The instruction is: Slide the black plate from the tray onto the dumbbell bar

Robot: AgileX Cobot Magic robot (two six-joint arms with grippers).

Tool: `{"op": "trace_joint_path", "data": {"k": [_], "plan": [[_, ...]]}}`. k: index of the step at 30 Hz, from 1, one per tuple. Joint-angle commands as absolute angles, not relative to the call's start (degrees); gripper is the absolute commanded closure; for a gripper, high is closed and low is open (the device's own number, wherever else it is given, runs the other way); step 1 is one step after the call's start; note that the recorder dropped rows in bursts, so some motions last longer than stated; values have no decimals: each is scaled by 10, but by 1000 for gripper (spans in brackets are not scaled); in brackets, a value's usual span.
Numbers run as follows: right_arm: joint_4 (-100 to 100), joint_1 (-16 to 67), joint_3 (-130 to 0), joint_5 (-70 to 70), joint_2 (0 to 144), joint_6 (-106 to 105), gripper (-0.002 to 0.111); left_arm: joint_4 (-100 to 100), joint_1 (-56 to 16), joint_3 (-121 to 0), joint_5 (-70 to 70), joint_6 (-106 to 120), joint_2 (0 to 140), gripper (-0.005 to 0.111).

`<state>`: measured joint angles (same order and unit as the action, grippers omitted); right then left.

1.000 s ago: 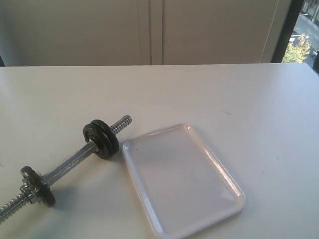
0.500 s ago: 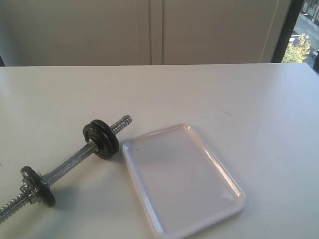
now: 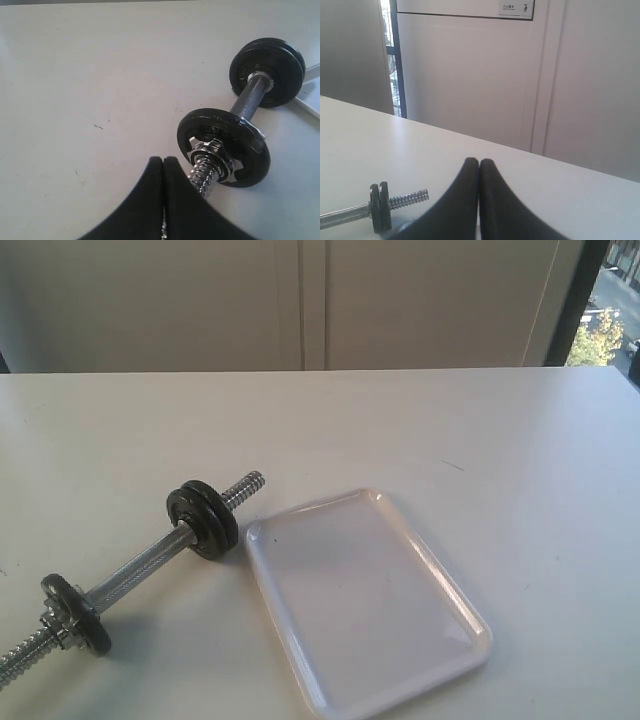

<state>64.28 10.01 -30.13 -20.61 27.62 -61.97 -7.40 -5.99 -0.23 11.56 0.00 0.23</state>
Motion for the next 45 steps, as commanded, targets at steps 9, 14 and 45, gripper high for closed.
{"op": "trace_joint_path", "data": {"k": [9,14,45], "plan": [[646,102,-299,-201,275,-616,108,-80,-58,0,116,0,0,107],[646,102,-299,-201,275,-616,108,-80,-58,0,120,0,0,107],[644,102,-114,-193,275,-616,108,-80,-58,0,121,0,0,107]]}}
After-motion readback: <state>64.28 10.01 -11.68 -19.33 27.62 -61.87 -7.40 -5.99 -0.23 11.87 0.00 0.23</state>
